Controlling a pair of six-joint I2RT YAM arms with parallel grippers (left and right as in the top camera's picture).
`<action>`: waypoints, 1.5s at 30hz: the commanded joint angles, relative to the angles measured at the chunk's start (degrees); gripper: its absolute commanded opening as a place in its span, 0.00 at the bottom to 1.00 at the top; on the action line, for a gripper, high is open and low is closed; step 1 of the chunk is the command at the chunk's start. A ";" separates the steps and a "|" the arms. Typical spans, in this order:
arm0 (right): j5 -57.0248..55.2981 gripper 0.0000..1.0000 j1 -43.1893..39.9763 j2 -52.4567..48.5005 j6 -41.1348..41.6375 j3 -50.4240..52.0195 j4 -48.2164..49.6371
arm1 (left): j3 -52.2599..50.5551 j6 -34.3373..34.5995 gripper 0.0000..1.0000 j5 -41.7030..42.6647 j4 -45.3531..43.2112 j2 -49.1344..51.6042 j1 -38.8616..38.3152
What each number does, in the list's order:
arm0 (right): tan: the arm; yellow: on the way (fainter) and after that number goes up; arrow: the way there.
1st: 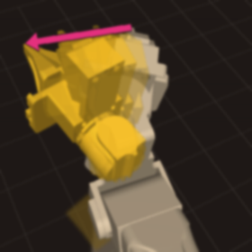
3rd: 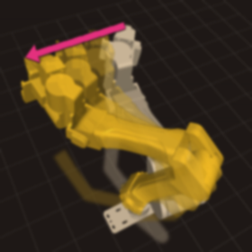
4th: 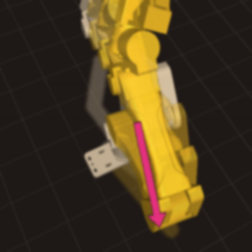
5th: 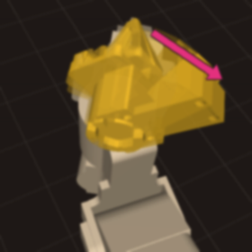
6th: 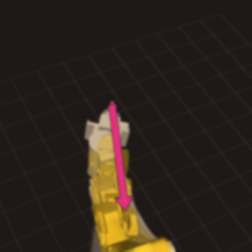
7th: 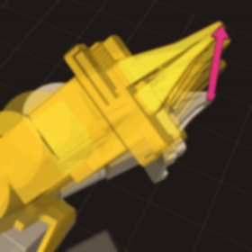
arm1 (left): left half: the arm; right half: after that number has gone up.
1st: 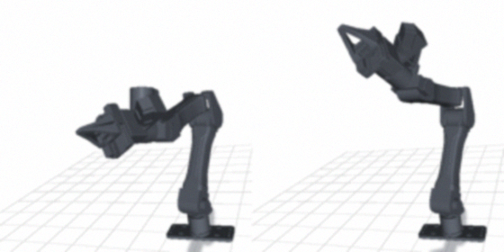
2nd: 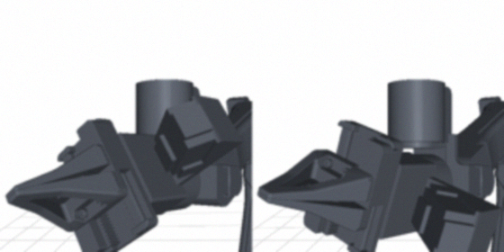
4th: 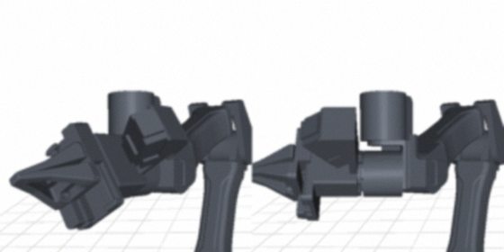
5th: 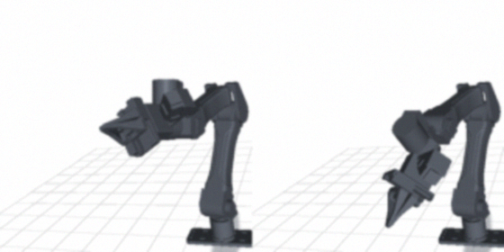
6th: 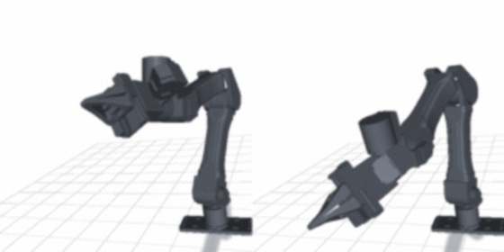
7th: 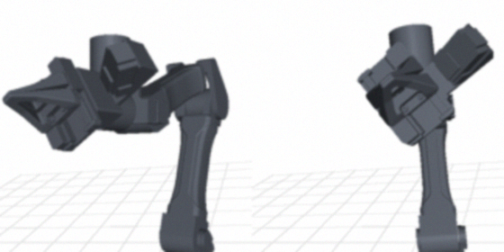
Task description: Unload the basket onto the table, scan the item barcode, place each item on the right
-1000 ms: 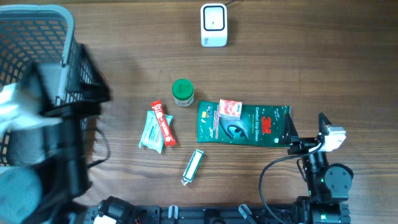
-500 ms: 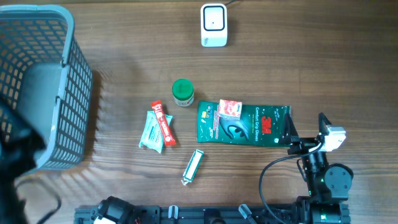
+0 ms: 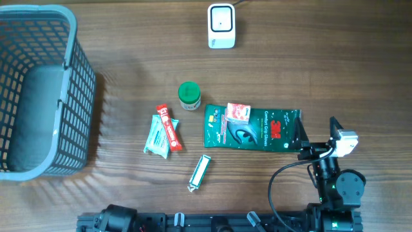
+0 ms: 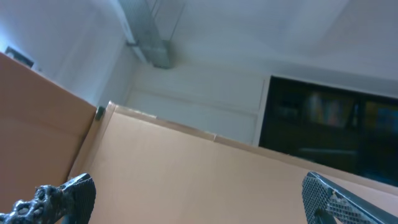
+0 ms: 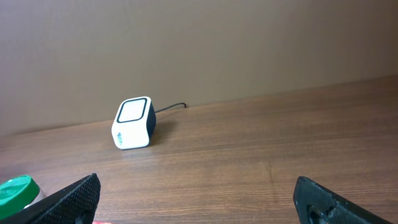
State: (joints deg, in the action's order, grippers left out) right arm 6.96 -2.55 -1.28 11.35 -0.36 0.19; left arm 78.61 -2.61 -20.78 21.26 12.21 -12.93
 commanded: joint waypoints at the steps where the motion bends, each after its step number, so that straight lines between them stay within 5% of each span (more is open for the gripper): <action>1: -0.76 1.00 0.11 0.26 0.70 0.07 0.17 | 0.02 0.55 1.00 3.87 0.11 -4.28 1.66; 17: -0.76 1.00 0.13 0.26 0.70 0.07 0.17 | -3.04 0.52 1.00 10.71 2.62 -11.93 6.73; 30: -0.76 1.00 0.11 0.26 0.68 0.07 0.17 | -23.17 0.50 1.00 10.69 -9.05 -11.82 14.67; 34: -0.76 1.00 0.13 0.26 0.68 0.07 0.17 | -24.11 0.70 1.00 10.95 0.31 -11.82 14.64; 38: -0.76 1.00 0.11 0.26 0.70 0.07 0.17 | -26.40 10.16 1.00 14.69 5.05 -11.82 14.64; 42: -0.76 1.00 0.11 0.26 0.68 0.07 0.17 | -32.59 -2.29 1.00 31.30 5.42 -11.82 14.64; 45: -0.76 1.00 0.13 0.26 0.70 0.07 0.17 | -36.98 -4.94 1.00 33.35 6.91 -11.82 14.64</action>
State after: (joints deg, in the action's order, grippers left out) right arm 6.96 -2.55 -1.28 11.35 -0.36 0.19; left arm 45.32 -1.98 4.80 27.29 0.47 1.52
